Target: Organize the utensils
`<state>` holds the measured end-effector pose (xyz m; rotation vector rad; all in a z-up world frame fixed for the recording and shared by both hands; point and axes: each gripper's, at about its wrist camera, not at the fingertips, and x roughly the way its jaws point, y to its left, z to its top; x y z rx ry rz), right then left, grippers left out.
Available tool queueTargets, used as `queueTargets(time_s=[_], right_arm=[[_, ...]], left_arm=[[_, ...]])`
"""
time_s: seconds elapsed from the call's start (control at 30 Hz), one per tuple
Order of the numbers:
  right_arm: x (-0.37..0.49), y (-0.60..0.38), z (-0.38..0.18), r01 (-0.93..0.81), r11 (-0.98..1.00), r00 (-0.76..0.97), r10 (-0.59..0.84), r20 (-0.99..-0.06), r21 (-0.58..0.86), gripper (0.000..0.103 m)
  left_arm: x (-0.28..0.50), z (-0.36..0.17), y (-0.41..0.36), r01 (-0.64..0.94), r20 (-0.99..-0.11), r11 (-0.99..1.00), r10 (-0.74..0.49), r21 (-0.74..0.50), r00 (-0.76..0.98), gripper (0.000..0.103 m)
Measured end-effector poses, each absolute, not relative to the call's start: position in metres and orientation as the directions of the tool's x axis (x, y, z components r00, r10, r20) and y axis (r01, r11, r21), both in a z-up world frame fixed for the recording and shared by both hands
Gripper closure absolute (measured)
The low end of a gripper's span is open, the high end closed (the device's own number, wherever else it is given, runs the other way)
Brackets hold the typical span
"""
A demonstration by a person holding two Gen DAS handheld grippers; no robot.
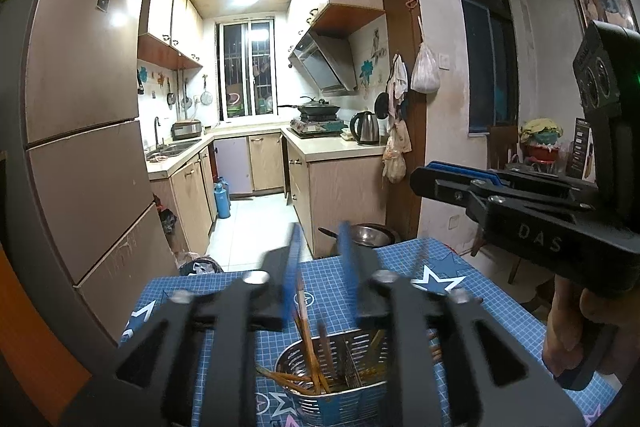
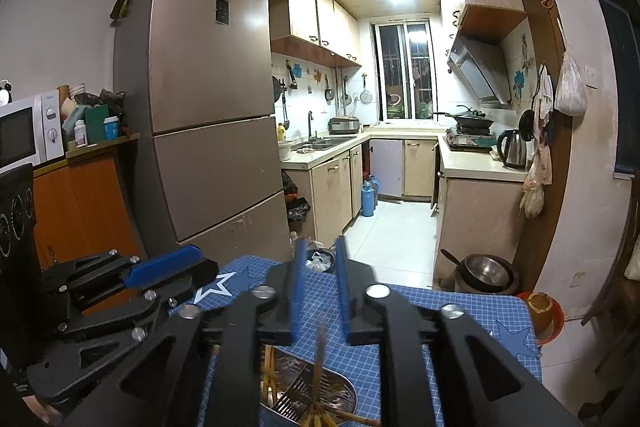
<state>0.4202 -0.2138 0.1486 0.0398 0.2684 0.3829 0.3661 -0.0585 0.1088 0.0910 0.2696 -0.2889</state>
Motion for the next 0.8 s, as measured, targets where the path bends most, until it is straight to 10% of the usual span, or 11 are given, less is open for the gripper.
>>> queueTargets(time_s=[0.33, 0.6, 0.8], right_arm=[[0.401, -0.216, 0.155, -0.348, 0.933, 0.907, 0.359, -0.219, 0.089, 0.07], [0.309, -0.214, 0.157, -0.293, 0.956, 0.953, 0.293, -0.081, 0.013, 0.01], [0.235, -0.213, 0.127, -0.254, 0.967, 0.965, 0.254, -0.06, 0.011, 0.005]], left_arm=[[0.35, 0.114, -0.051, 0.275, -0.241, 0.961, -0.259, 0.032, 0.935, 0.055], [0.284, 0.113, -0.041, 0.203, -0.141, 0.977, -0.192, 0.063, 0.971, 0.033], [0.223, 0.097, -0.029, 0.154, -0.094, 0.987, -0.149, 0.051, 0.984, 0.006]])
